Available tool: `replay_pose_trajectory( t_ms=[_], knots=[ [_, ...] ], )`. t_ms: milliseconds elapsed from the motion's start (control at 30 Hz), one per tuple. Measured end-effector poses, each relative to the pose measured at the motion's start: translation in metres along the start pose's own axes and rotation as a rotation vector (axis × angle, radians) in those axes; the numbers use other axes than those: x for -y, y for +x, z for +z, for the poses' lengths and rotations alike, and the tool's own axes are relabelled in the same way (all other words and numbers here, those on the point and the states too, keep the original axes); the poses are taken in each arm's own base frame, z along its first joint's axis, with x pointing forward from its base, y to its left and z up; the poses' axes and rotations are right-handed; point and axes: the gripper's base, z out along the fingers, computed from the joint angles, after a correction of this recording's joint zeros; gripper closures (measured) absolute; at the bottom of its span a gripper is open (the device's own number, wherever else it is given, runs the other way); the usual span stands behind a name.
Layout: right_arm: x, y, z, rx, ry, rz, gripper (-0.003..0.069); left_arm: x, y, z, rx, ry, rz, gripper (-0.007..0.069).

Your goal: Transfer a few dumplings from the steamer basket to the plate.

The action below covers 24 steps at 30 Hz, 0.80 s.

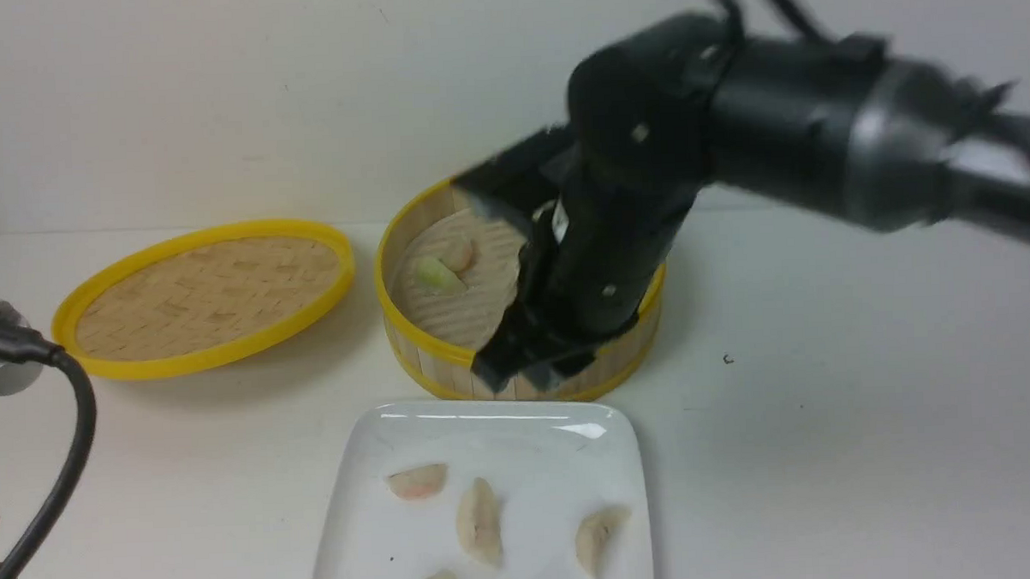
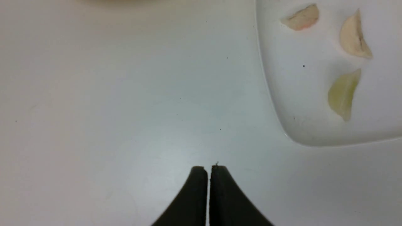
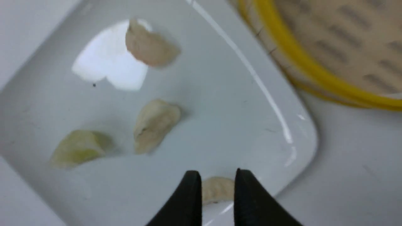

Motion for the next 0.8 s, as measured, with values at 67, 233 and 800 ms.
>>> replay_pose_trajectory(
  t_ms=[67,233,800],
  knots=[
    [0.002,0.006,-0.037,0.078,0.027,0.009,0.0610,0.000,0.000,0.000,0.000,0.005,-0.002,0.0631],
    [0.007,0.075,-0.153,0.363,0.094,0.070,0.0671,0.002,0.003,-0.004,0.025,0.027,-0.011,0.0631],
    [0.009,0.298,-0.145,1.166,0.019,0.115,0.0673,0.007,0.005,-0.018,0.158,0.116,-0.046,0.0631]
  ],
)
